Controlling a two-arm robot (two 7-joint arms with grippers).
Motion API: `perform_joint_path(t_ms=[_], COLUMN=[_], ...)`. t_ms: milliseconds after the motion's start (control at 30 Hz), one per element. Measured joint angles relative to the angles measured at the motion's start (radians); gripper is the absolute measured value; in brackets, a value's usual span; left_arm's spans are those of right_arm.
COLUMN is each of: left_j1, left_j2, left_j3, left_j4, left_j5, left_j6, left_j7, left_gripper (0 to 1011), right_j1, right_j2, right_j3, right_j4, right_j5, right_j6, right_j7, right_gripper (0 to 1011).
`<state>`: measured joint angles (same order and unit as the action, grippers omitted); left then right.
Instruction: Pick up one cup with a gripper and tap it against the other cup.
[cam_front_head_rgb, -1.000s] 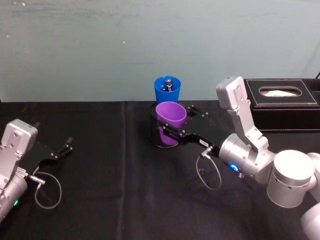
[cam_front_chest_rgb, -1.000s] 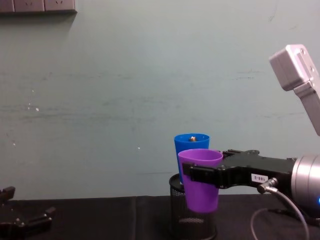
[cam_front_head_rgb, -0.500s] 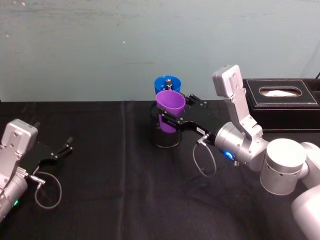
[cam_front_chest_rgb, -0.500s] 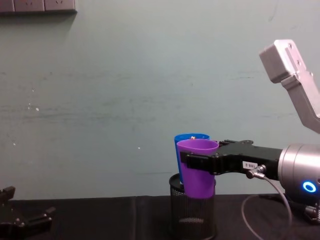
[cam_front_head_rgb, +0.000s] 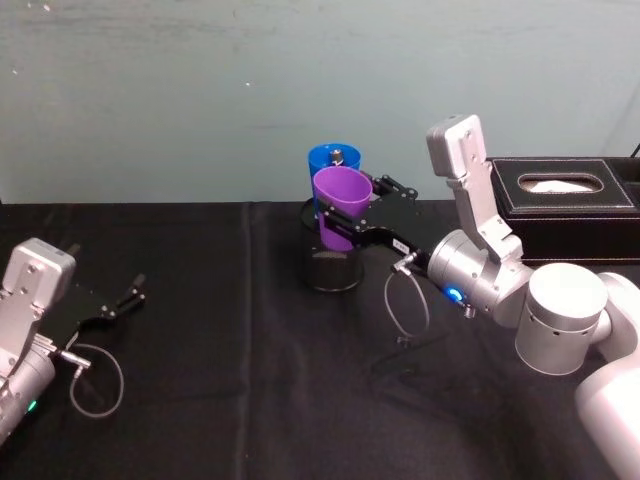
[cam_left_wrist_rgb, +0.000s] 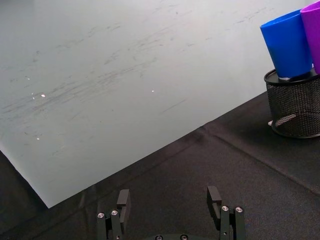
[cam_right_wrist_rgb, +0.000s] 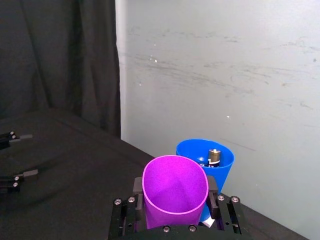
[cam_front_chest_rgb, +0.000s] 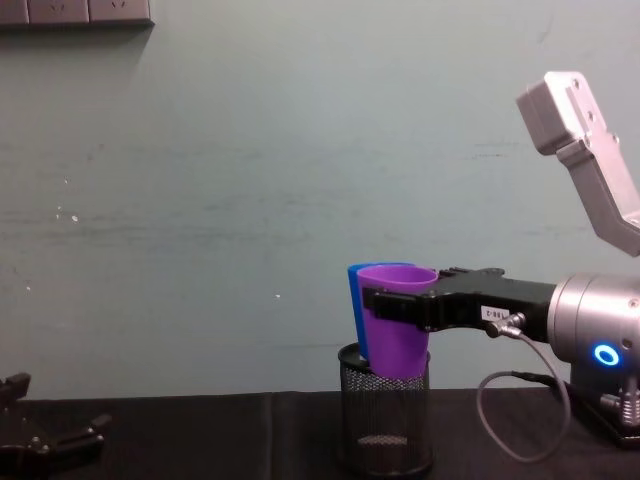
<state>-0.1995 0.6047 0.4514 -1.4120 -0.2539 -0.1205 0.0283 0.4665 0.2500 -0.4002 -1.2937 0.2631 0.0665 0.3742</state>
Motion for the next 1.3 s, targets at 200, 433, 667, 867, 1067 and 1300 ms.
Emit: perform_joint_path(t_ms=[200,433,667,867,1067,1300], left_j1=[0.0,0.0,0.0,0.0,0.0,0.0], left_j2=[0.0,0.0,0.0,0.0,0.0,0.0], left_j3=[0.0,0.0,0.0,0.0,0.0,0.0], left_j4=[0.0,0.0,0.0,0.0,0.0,0.0], left_j5=[0.0,0.0,0.0,0.0,0.0,0.0], left_j6=[0.0,0.0,0.0,0.0,0.0,0.0], left_j7=[0.0,0.0,0.0,0.0,0.0,0.0], left_gripper=[1000,1000,1000,1000,1000,1000], right_j1=[0.013,0.021,0.03,0.03,0.03,0.03], right_j2=[-0.005,-0.011,-0.014,-0.014,-0.013,-0.013], right_j3=[0.005,0.007,0.007,0.006,0.006,0.006], right_j4=[0.009,0.014,0.021,0.022,0.022,0.022], right_j5=[0.001,0.003,0.005,0.008,0.008,0.008], right_j6=[-0.001,-0.001,0.004,0.006,0.006,0.006], right_j7=[0.004,0.006,0.01,0.014,0.014,0.014], right_gripper=[724,724,724,724,724,724])
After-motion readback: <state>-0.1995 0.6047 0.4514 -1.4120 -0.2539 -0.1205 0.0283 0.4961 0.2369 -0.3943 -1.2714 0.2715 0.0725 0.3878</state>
